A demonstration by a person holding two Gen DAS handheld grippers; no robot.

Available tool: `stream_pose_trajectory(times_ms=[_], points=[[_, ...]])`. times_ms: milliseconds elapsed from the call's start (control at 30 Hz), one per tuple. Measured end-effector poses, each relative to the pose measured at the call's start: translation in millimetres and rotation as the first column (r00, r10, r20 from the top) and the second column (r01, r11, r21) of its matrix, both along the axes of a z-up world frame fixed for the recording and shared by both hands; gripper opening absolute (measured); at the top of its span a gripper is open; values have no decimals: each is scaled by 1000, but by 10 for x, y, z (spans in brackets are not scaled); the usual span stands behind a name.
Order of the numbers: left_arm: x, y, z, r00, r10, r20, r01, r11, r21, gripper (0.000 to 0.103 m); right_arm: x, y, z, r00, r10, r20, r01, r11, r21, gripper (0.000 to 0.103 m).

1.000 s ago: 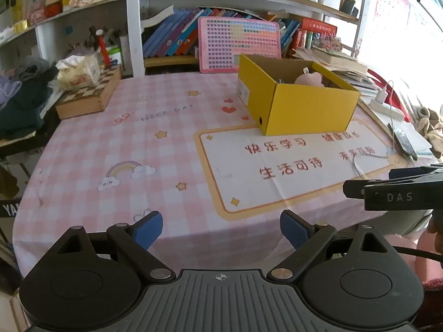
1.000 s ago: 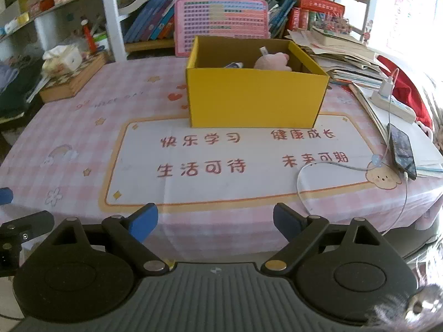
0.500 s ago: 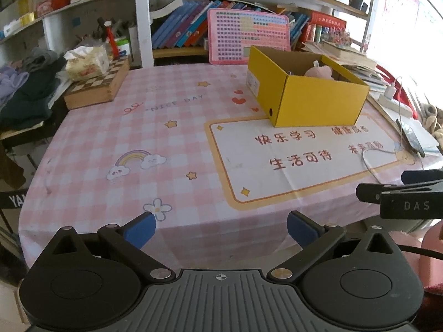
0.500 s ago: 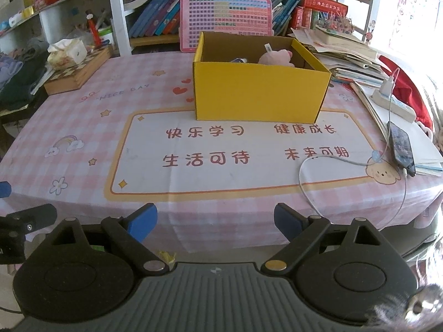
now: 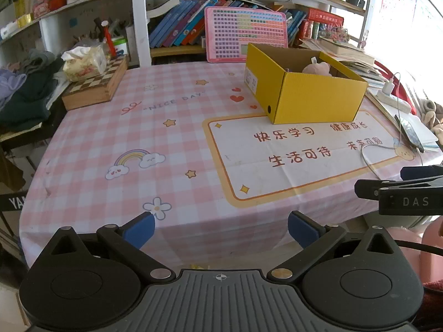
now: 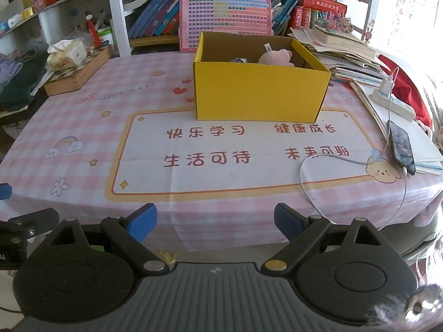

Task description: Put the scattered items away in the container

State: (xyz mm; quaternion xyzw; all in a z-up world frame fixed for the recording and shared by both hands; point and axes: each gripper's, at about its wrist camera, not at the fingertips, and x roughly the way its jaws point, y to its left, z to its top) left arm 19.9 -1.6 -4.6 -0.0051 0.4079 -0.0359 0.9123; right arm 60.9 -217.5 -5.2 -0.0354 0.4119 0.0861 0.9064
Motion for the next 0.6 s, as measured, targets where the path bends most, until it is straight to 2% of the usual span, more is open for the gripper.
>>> stream_pose_trajectory(times_ms=[600], points=[[9, 82, 7, 1000, 22, -3, -22, 999, -26, 103, 21, 50, -22, 1000, 10, -11, -10, 1000, -3, 92]])
